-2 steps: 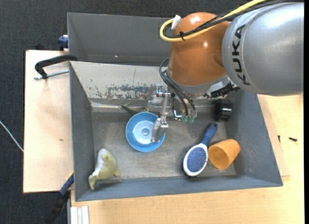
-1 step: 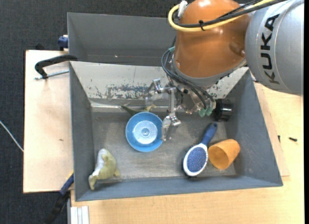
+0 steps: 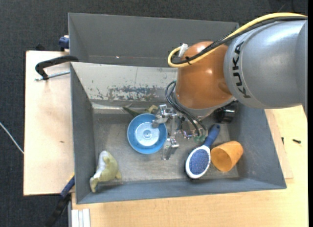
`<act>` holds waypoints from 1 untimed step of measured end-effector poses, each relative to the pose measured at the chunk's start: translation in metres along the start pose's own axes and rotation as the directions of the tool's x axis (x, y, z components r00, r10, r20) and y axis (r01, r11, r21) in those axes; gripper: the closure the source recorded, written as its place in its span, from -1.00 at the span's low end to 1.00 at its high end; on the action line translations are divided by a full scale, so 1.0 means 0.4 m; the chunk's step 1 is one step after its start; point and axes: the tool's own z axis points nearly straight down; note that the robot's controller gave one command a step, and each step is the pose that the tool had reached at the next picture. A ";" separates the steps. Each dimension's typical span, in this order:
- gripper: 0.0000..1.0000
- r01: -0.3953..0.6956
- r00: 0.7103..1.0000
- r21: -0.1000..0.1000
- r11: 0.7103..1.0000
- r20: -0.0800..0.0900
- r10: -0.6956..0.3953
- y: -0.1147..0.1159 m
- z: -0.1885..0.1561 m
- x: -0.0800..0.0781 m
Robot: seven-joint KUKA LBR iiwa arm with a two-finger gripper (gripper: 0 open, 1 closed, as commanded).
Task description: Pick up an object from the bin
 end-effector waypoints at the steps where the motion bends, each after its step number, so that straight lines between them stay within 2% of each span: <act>1: -1.00 0.191 0.981 -0.005 0.982 0.021 -0.191 0.013 0.165 -0.038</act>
Offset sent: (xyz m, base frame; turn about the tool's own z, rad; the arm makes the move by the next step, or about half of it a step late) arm 0.0099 0.0003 -0.0744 -0.1869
